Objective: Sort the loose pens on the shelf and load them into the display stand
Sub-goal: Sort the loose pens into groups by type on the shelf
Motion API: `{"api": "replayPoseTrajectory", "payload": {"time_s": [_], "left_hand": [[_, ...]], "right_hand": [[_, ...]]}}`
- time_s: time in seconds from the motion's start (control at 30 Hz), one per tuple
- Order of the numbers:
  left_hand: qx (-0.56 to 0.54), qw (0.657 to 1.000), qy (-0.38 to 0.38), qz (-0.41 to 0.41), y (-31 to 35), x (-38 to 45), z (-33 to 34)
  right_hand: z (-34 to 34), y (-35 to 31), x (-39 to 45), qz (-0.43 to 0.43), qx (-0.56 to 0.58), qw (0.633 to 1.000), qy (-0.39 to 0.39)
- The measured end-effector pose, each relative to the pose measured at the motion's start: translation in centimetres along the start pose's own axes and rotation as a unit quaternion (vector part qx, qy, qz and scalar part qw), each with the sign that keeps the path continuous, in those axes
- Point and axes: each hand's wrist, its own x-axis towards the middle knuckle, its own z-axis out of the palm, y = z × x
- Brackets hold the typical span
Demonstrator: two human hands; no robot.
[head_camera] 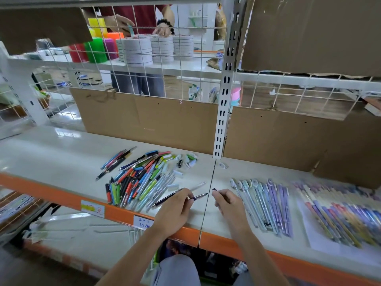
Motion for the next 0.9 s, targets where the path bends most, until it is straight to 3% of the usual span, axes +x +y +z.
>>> {"api": "replayPoseTrajectory", "payload": {"time_s": [0.3,0.63,0.9], "left_hand": [[0.001,1.000,0.018,0.013,0.1,0.0,-0.1],[-0.019,0.999,-0.008,0.035,-0.2,0.2,-0.1],[-0.026,0.999,0.043,0.001,-0.2,0.1,-0.4]], "right_hand": [[0.0,0.4,0.2,-0.007,0.003,1.000,0.005],[0.1,0.2,0.4,-0.014,-0.074,0.994,-0.079],[2.9,-1.3,1.1,0.094,0.095,0.990,-0.045]]}}
